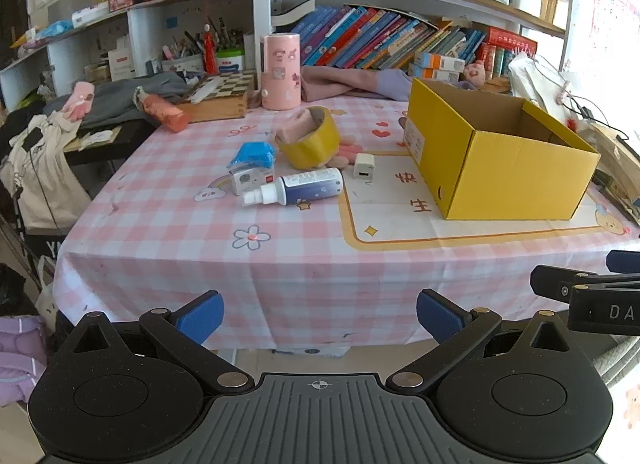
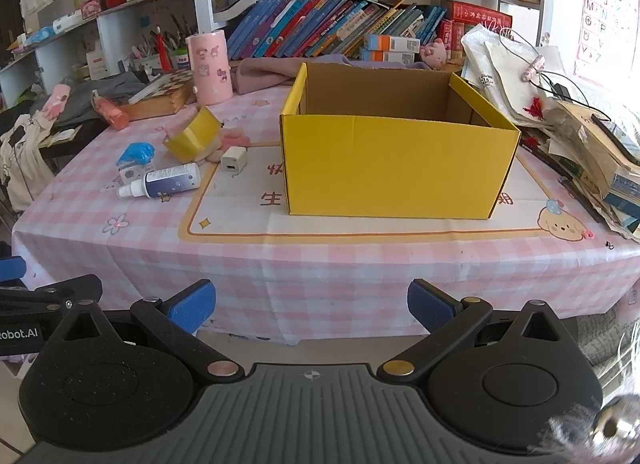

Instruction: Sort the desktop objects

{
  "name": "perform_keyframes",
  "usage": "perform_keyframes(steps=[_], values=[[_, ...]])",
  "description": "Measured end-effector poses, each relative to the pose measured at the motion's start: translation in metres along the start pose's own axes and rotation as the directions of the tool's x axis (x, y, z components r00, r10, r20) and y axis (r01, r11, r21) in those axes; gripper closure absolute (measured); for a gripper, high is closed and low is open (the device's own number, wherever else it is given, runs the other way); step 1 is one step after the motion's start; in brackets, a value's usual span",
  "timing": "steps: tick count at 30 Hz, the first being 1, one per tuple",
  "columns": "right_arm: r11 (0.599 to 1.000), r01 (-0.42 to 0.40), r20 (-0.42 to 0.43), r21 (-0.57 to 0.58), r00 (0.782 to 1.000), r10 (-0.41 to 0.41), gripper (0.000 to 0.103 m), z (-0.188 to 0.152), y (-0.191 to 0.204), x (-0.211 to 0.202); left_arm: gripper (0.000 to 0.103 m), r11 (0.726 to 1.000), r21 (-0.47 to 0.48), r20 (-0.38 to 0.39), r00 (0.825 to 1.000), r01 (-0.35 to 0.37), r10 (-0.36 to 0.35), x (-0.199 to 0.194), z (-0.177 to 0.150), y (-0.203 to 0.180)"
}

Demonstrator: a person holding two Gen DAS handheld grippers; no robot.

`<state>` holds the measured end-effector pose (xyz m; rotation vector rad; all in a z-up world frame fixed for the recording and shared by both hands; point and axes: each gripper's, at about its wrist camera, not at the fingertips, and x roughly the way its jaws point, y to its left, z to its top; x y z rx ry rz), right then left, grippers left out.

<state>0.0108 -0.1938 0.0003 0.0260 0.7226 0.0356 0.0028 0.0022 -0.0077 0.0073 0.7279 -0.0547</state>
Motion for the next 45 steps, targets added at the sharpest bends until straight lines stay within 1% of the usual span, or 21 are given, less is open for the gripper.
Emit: perform_keyframes(steps=[20, 26, 31, 38, 45], values=[[1.000, 0.011, -0.005, 0.008, 1.000, -0.011, 0.000, 0.000, 0.000, 0.000, 0.000, 1.000, -0.011, -0.006, 1.000, 0.001, -0.001, 0.000, 0.000, 0.003], [0.999, 0.040, -0.018, 0.017, 0.999, -0.039, 0.000, -0.003, 0.000, 0.002, 0.000, 1.000, -0.011, -0.008, 1.000, 0.001, -0.001, 0.000, -0.002, 0.005], [0.999, -0.010, -0.021, 0.049, 1.000, 0.011, 0.000, -0.004, -0.004, 0.002, 0.000, 1.000, -0.004, -0.004, 1.000, 0.001, -0.001, -0.001, -0.001, 0.006], [0.999, -0.010, -0.008, 0.040, 1.000, 0.010, 0.001, -0.002, -0.001, 0.000, 0.000, 1.000, -0.018, -0.004, 1.000, 0.008, -0.008, -0.002, -0.001, 0.010], [0.999, -0.002, -0.016, 0.042, 1.000, 0.003, 0.002, -0.002, 0.002, 0.000, 0.000, 1.000, -0.009, 0.003, 1.000, 0.022, -0.022, -0.005, -0.002, 0.013]])
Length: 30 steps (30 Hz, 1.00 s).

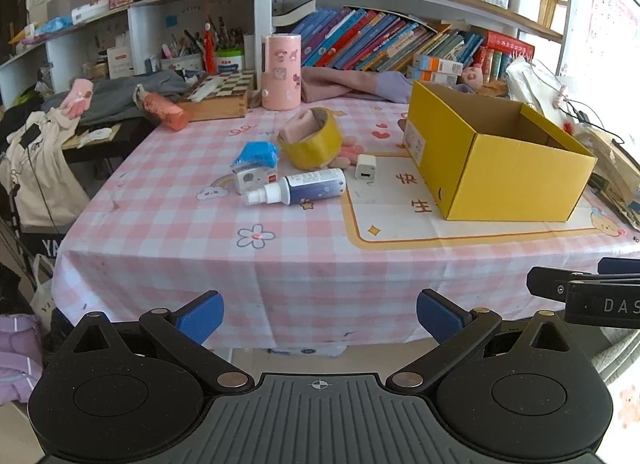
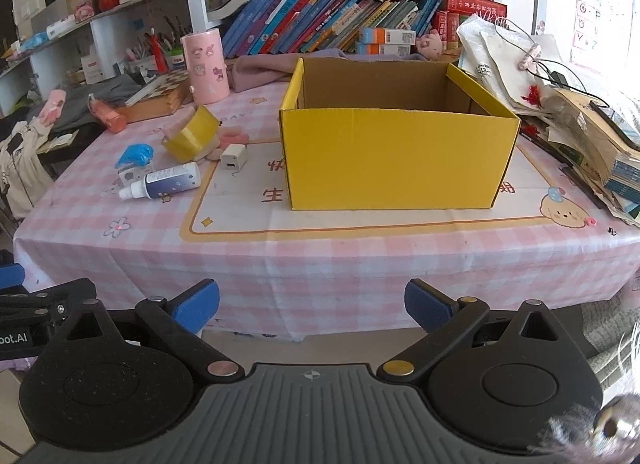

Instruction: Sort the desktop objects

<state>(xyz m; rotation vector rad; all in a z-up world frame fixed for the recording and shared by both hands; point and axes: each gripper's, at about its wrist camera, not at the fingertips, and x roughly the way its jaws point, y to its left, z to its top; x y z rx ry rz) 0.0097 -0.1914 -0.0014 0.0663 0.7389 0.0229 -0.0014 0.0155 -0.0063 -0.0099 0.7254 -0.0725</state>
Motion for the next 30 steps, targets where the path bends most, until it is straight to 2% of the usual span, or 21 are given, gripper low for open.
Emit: perform_keyframes(steps=[8, 10, 21, 26, 30], values=[[1.000, -0.030, -0.021, -0.006, 0.999, 0.029, 0.015, 0.002, 0.011, 0.002, 0.000, 0.999, -0.021, -0.004, 1.000, -0.031, 0.031, -0.004, -0.002, 0.013], [0.999, -0.044, -0.026, -0.014, 0.999, 0.044, 0.022, 0.002, 0.016, 0.003, 0.000, 0.999, -0.032, -0.007, 0.999, -0.041, 0.040, -0.005, -0.003, 0.017], [0.986, -0.129, -0.003, -0.107, 0.992, 0.130, 0.035, 0.010, 0.043, 0.007, 0.000, 0.989, -0.116, -0.009, 0.996, -0.091, 0.090, -0.009, -0.008, 0.040], [0.980, -0.141, 0.013, -0.138, 0.989, 0.144, 0.039, 0.016, 0.051, 0.014, 0.000, 0.986, -0.130, -0.005, 0.995, -0.102, 0.102, -0.003, -0.005, 0.045], [0.980, -0.145, 0.019, -0.137, 0.989, 0.149, 0.047, 0.024, 0.054, 0.026, 0.000, 0.988, -0.112, 0.001, 0.994, -0.106, 0.107, 0.007, 0.003, 0.045]])
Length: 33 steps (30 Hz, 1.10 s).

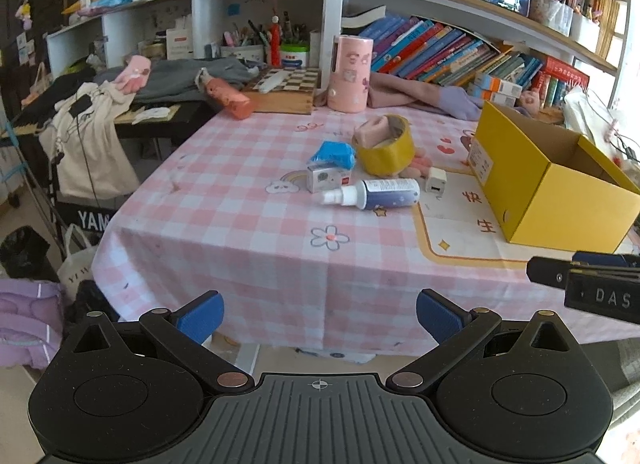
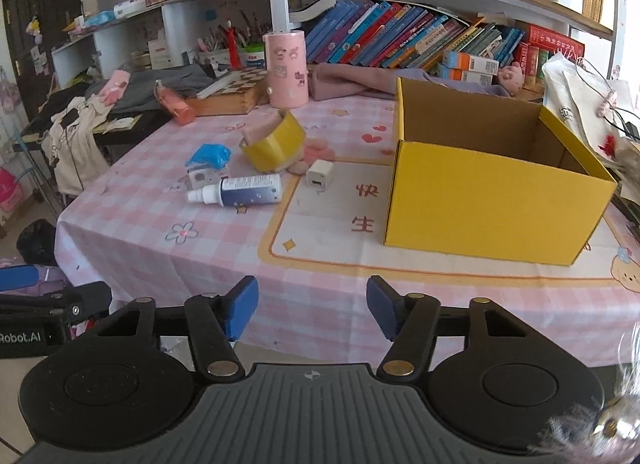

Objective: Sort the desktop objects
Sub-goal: 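Grasp the white spray bottle with the left gripper while the right gripper grasps the white charger plug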

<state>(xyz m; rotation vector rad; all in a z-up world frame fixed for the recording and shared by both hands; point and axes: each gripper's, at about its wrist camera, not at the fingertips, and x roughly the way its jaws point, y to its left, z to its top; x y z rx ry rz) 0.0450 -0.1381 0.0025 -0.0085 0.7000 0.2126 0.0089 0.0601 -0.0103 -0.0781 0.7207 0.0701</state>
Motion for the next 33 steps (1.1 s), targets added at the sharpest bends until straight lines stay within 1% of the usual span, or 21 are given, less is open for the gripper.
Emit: perform_keyframes(steps=[5, 7, 11, 18, 22, 26, 28, 33], values=[[1.000, 0.004, 0.018, 0.000, 1.000, -0.004, 0.052, 0.014, 0.000, 0.018, 0.000, 0.999, 0.042, 0.003, 1.000, 0.013, -0.013, 0.020, 0.014, -0.004], [1.000, -0.004, 0.024, -0.004, 1.000, 0.004, 0.057, 0.023, 0.000, 0.027, 0.000, 0.998, 0.059, -0.001, 1.000, 0.025, -0.025, 0.029, 0.021, -0.006], [1.000, -0.012, 0.013, -0.008, 1.000, 0.012, 0.062, 0.040, -0.002, 0.049, 0.000, 0.993, 0.110, 0.005, 0.999, 0.041, -0.042, 0.049, 0.036, -0.013], [0.998, -0.035, 0.010, -0.043, 0.999, 0.036, 0.063, 0.070, 0.003, 0.089, 0.000, 0.985, 0.168, 0.006, 0.999, 0.044, -0.046, 0.082, 0.064, -0.022], [1.000, -0.007, -0.006, -0.006, 1.000, 0.007, 0.065, 0.084, 0.001, 0.116, 0.000, 0.980, 0.192, -0.016, 0.999, 0.047, -0.045, 0.098, 0.072, -0.026], [0.999, 0.031, -0.039, 0.028, 0.999, -0.030, 0.065, 0.097, 0.002, 0.144, 0.001, 0.970, 0.234, -0.034, 0.998, 0.066, -0.060, 0.111, 0.077, -0.030], [0.999, 0.049, -0.057, 0.023, 0.997, -0.047, 0.065, 0.102, 0.005, 0.156, 0.003, 0.962, 0.260, -0.032, 0.996, 0.084, -0.078, 0.116, 0.079, -0.031], [0.998, 0.045, -0.118, 0.052, 0.992, -0.039, 0.065, 0.113, 0.002, 0.181, 0.015, 0.936, 0.329, -0.033, 0.992, 0.129, -0.125, 0.128, 0.085, -0.039]])
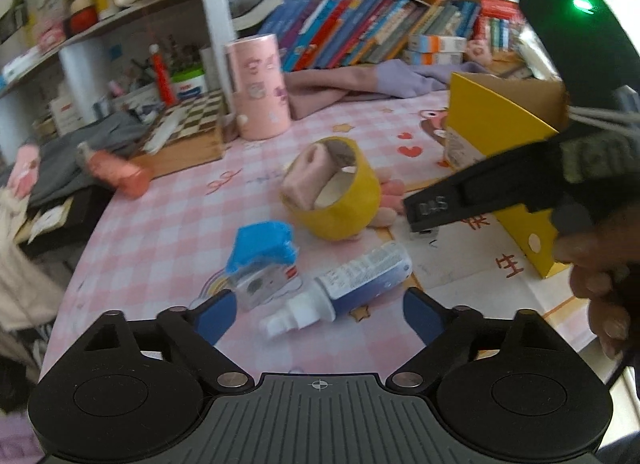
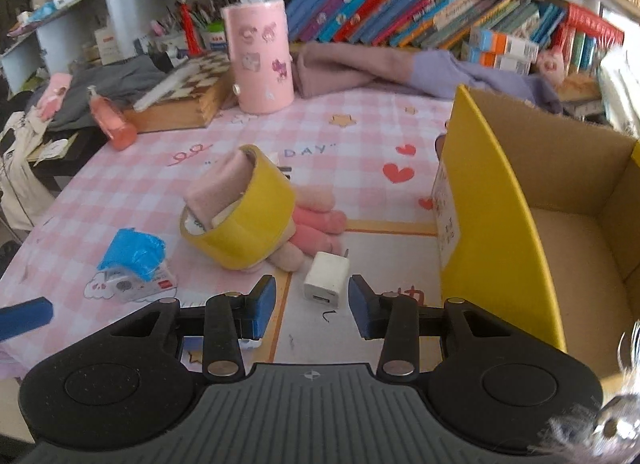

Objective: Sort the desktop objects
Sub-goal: 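Grasp the white spray bottle with the left gripper while the right gripper grasps the white charger plug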

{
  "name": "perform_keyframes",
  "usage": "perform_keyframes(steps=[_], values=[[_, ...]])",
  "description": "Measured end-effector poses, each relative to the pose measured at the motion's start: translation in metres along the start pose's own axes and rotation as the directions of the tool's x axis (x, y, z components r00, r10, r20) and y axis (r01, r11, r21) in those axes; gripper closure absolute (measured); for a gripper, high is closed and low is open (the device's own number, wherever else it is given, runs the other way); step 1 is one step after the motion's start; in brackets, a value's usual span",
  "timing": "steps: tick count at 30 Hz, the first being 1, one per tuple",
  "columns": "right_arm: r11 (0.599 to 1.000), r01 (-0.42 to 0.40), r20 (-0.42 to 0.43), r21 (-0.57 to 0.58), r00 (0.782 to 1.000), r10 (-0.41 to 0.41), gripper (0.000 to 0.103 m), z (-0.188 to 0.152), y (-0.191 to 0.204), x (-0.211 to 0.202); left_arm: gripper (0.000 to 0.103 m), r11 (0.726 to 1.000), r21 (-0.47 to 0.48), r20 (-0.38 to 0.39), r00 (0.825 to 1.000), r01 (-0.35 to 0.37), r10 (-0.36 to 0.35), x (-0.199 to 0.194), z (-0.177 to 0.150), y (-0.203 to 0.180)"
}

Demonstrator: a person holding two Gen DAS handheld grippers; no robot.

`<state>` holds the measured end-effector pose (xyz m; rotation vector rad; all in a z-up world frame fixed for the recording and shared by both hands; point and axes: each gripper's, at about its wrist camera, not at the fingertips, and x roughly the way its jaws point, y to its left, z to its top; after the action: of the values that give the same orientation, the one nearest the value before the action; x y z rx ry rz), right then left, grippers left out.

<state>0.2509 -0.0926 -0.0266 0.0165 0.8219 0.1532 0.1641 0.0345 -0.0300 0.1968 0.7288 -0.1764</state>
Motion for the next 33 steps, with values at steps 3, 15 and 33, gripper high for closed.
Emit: perform_keyframes(steps=[3, 15, 33], values=[[1.000, -0.004, -0.034, 0.016, 0.999, 0.005, 0.065, 0.006, -0.003, 0.011, 0.023, 0.999, 0.022, -0.011, 0.999, 0.039, -0.039, 0.012, 0.004, -0.001], [1.000, 0.009, -0.109, -0.016, 0.994, -0.011, 0.064, 0.020, -0.003, 0.044, 0.032, 0.968, 0.196, -0.100, 0.985, 0.159, -0.141, 0.058, 0.018, -0.012], [0.999, 0.006, -0.153, -0.039, 0.988, -0.012, 0.075, 0.019, -0.009, 0.056, 0.070, 0.982, 0.081, -0.192, 0.970, 0.168, -0.150, 0.078, 0.026, -0.005]])
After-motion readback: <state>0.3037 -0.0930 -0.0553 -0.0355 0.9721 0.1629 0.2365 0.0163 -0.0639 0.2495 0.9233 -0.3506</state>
